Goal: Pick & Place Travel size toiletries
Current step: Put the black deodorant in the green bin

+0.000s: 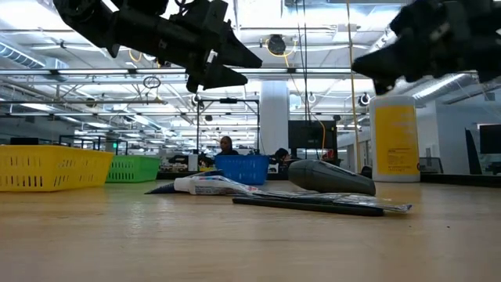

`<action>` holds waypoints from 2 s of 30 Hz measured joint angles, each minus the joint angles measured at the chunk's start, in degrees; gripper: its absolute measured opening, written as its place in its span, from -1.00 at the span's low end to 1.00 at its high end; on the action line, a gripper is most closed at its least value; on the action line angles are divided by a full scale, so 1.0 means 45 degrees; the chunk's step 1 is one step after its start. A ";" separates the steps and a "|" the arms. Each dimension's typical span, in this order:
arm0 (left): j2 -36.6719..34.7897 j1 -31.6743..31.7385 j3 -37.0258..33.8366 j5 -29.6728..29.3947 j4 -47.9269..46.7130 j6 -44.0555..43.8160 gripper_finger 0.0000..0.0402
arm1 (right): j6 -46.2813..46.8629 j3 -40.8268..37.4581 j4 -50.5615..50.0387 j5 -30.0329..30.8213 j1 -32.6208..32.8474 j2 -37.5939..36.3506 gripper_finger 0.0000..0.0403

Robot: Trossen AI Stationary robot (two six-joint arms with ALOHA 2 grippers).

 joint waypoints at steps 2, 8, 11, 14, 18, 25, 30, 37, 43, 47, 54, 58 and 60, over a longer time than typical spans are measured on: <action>0.0000 0.0000 0.0000 -0.0026 -0.0015 0.0000 0.41 | -0.0611 0.0694 0.0096 -0.0055 -0.0003 0.1134 -0.79; -0.0005 -0.0033 0.0000 -0.0153 -0.0341 0.0096 0.41 | -0.1136 0.1537 0.3120 -0.0769 0.0001 0.5138 -0.82; -0.0143 -0.0294 0.0012 -0.1370 -0.1394 0.0269 0.41 | -0.1277 0.1532 0.4282 -0.0516 0.0001 0.6520 -0.80; -0.0160 -0.0795 0.0315 -0.2390 -0.2921 0.0988 0.41 | -0.1466 0.1537 0.5067 0.0117 0.0001 0.7177 -0.72; -0.0160 -0.1529 0.0920 -0.2644 -0.5253 0.1952 0.41 | -0.1587 0.1532 0.5091 0.1077 0.0001 0.7398 -0.48; -0.0306 -0.2354 0.2208 -0.4031 -1.1552 -0.0894 0.41 | -0.1197 0.1537 0.4335 0.2067 -0.0008 0.7426 0.14; -0.0275 -0.2258 0.2322 -0.4042 -1.2879 -0.3529 0.41 | 0.0427 0.1535 0.2814 0.2074 0.0081 0.7862 0.56; -0.0272 -0.1964 0.2254 -0.4052 -1.1802 -0.3952 0.41 | 0.1404 0.1541 0.3073 0.2809 0.1410 0.9709 0.72; 0.0003 -0.1948 0.2249 -0.4159 -0.9508 -0.2733 0.41 | 0.1445 0.1545 0.3012 0.4051 0.2480 1.0626 0.61; 0.0968 -0.1598 0.2249 -0.3669 -0.6516 -0.0940 0.41 | 0.1154 0.1541 0.3247 0.3991 0.2677 1.1197 0.41; 0.2792 -0.0552 0.2395 -0.0243 -0.1564 0.2695 0.41 | 0.1298 0.1541 0.3685 0.3984 0.2670 1.1516 -0.06; 0.3007 -0.0199 0.2855 0.2035 -0.1358 0.4049 0.41 | 0.1219 0.1537 0.3772 0.3963 0.2626 1.1069 -0.06; 0.3007 -0.0074 0.2986 0.3334 -0.1424 0.4568 0.41 | 0.1216 0.1544 0.3969 0.3961 0.2513 1.0888 -0.06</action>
